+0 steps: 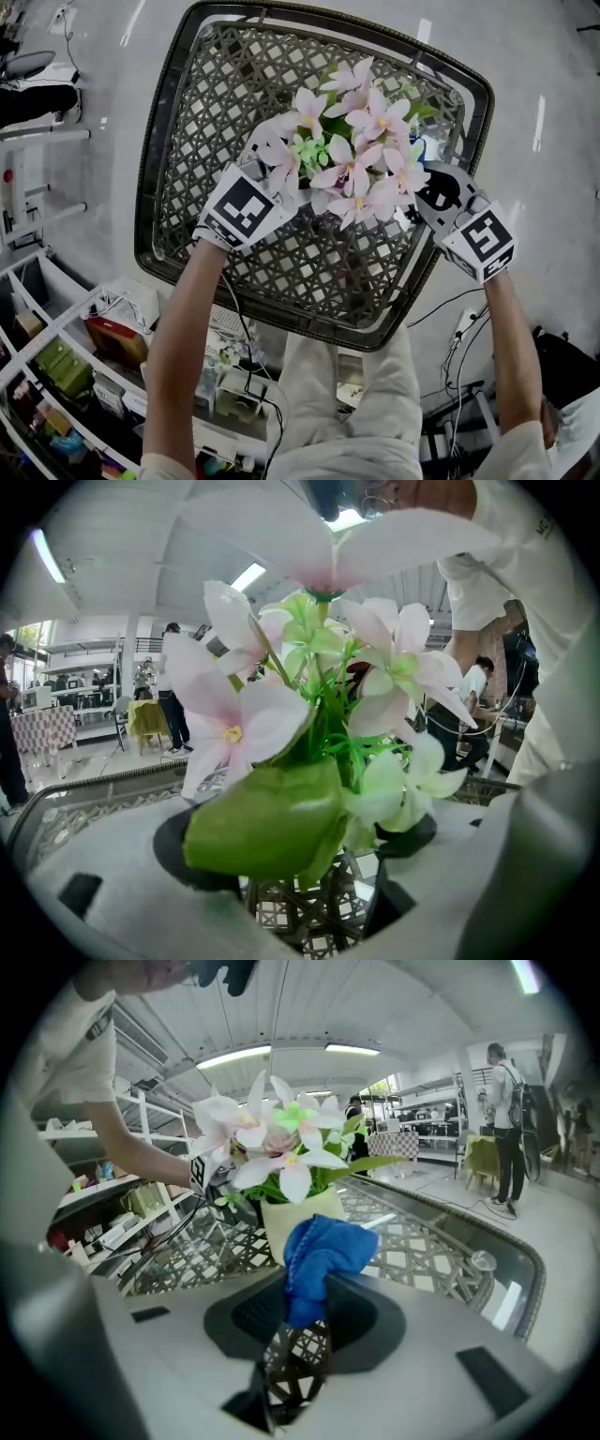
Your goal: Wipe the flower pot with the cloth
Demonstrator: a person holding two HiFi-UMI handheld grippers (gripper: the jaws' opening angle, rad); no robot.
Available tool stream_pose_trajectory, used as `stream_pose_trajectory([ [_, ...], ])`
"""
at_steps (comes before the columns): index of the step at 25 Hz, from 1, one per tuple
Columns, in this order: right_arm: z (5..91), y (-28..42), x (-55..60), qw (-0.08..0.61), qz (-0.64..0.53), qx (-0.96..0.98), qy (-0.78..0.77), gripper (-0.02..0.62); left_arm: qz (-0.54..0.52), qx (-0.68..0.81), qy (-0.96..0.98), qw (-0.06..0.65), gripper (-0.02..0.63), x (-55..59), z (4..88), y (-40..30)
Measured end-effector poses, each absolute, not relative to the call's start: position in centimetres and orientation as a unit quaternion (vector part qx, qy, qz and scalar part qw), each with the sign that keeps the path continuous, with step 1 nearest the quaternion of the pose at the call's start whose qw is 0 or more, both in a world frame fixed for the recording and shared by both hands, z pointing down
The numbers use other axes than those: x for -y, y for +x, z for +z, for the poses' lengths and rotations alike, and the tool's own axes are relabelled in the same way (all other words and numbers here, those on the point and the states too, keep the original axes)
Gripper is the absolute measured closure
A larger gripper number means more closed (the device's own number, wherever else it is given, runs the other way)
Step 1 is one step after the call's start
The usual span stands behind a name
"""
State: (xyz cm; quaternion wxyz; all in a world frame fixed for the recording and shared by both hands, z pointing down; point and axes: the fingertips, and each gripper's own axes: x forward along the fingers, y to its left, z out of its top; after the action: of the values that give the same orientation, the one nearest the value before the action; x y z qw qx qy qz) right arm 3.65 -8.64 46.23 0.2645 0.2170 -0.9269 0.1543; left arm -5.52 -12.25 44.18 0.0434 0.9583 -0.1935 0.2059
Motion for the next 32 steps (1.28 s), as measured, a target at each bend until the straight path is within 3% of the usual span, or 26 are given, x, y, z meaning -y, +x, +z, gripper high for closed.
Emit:
stream_pose_trajectory([
  [22, 44.5, -1.2, 1.9, 0.257, 0.152, 0.94, 0.168, 0.476, 0.182, 0.225, 0.957, 0.033, 0.175, 12.1, 44.0, -5.9],
  [32, 42.9, -1.5, 1.1, 0.232, 0.168, 0.94, 0.184, 0.476, 0.146, 0.265, 0.951, 0.067, 0.173, 9.9, 42.1, -7.7],
])
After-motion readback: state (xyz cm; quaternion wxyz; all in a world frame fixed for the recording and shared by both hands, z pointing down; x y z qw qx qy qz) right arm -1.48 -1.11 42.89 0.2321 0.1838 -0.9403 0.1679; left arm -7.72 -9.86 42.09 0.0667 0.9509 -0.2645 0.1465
